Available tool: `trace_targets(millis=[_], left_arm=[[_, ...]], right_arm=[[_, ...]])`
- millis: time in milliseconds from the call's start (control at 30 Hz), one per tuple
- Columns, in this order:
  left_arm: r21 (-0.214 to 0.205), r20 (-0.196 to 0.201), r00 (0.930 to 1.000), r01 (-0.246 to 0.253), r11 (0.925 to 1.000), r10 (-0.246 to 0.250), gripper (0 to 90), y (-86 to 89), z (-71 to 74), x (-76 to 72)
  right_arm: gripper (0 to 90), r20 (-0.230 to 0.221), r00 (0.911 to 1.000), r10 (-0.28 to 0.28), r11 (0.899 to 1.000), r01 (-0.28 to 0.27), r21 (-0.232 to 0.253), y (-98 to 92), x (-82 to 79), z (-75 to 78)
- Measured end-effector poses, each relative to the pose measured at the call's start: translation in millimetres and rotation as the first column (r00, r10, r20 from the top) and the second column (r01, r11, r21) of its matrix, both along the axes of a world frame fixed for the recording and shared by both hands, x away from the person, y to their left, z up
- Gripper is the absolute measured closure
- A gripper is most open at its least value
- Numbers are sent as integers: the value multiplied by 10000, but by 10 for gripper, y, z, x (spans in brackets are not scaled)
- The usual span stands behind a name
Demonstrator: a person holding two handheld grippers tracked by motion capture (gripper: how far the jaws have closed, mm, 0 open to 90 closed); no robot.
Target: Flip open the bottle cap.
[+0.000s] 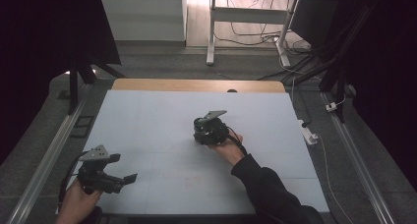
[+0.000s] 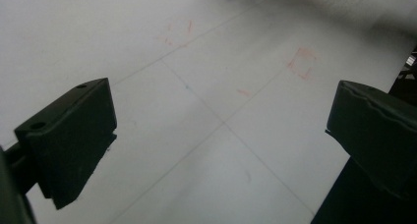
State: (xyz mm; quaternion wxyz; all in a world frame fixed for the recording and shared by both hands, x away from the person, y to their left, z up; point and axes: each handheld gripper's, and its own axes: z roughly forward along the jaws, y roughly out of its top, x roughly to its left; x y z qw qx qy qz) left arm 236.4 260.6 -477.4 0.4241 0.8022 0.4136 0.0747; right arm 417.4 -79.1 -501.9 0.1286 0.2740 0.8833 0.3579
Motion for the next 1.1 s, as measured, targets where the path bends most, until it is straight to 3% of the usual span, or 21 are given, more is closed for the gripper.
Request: trace_targets(millis=[67,233,433,667,1100], left_arm=[[-217,-30,10000,83,9997,-84,0,-32,0,57],[-309,17,9999,108,9995,-108,0,-136,23,201],[-386,349,9992,211,9990,-197,0,-265,97,368],[65,441,9981,424,9991,-426,0,-417,125,555],[222,658,9945,798,9966,-811,0,-667,141,923]], right_arm=[[522,-7,10000,-3,10000,3,-6,1,0,0],[522,8,10000,40,10000,-40,-21,1,6,1],[522,2,10000,55,10000,-55,-31,0,7,2],[522,14,10000,72,10000,-72,-45,1,7,2],[522,36,9999,102,9999,-101,-44,-1,6,1]])
